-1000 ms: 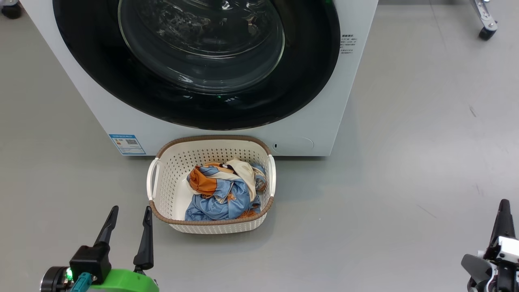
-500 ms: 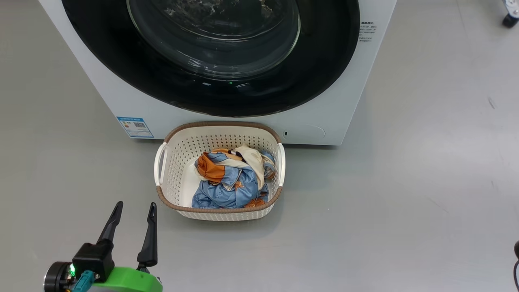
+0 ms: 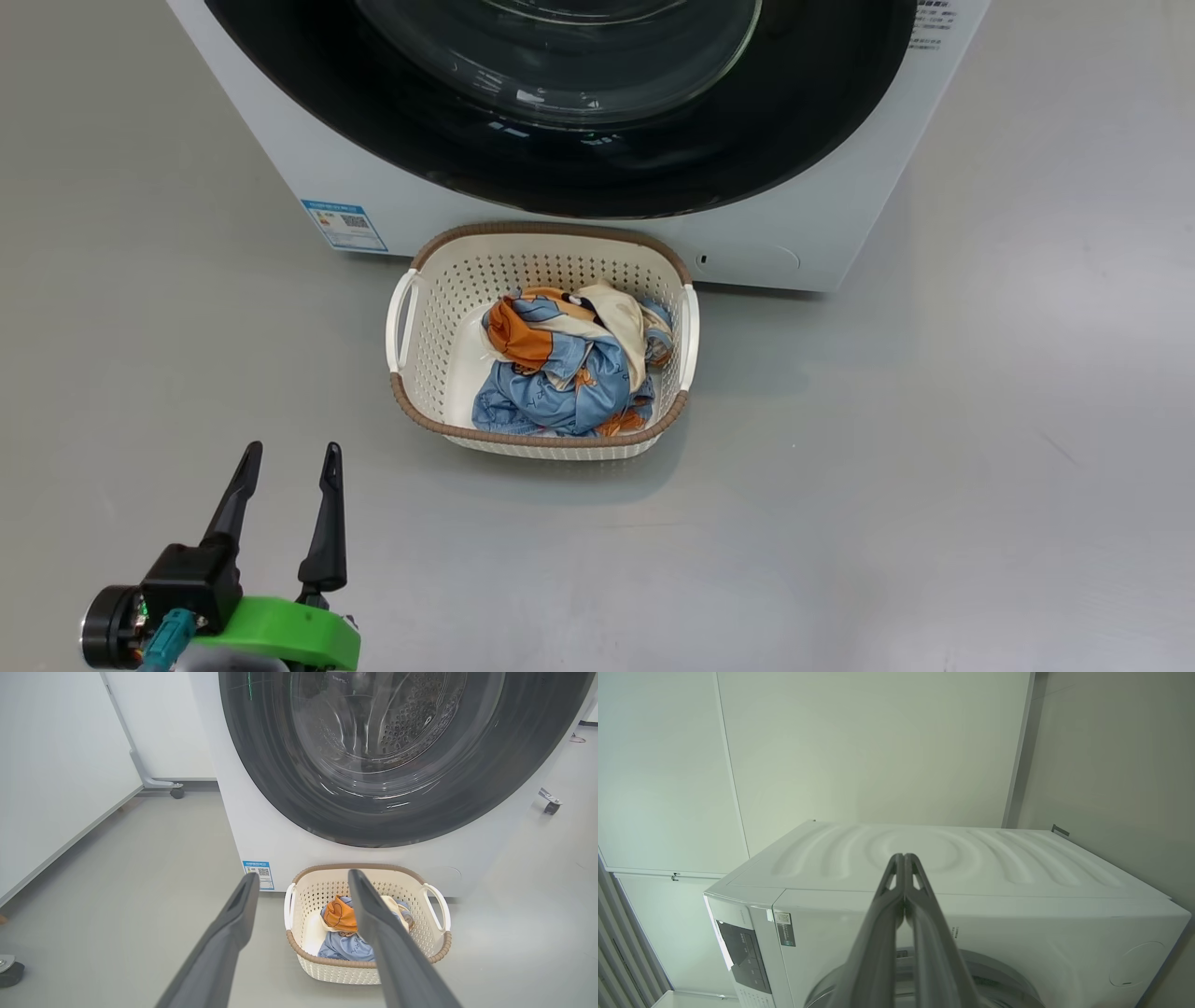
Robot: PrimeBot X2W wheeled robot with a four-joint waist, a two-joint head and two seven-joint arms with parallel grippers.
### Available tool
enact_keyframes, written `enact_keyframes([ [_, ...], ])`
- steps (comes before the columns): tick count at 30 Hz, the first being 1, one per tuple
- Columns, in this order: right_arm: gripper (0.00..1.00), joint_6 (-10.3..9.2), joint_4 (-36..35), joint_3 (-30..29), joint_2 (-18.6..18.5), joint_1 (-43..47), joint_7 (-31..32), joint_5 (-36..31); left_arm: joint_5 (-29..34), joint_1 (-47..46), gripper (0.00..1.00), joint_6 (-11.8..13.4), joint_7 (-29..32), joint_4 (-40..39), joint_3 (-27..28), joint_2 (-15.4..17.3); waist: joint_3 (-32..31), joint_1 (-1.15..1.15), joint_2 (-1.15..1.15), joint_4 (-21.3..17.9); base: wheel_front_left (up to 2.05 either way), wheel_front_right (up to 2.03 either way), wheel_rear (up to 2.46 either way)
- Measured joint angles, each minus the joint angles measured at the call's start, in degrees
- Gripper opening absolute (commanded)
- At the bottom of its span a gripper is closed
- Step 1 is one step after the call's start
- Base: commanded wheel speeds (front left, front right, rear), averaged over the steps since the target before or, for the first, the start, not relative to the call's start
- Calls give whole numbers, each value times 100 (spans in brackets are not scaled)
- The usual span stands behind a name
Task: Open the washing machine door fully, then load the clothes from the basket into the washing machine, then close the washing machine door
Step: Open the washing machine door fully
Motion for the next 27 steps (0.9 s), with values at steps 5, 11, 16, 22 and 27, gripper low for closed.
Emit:
enact_keyframes([
  [5,0,0,37,2,-147,-316,186,22,-41,-42,100,0,0,-67,63,-2,234,0,0,112,0,0,0],
  [11,0,0,59,77,-301,-679,394,-9,-41,-159,100,0,0,-88,148,-5,490,0,0,208,0,0,0],
  [16,0,0,64,165,-339,-949,549,-44,-41,-181,100,0,0,-96,179,-8,660,0,0,273,0,0,0],
  [22,0,0,53,505,-436,-1362,860,-159,-41,-250,100,0,0,-113,192,-14,843,0,0,327,0,0,0],
  [27,0,0,-3,735,-548,-1769,1101,-235,-41,-301,100,0,0,-121,132,-22,991,1,0,371,0,0,0],
])
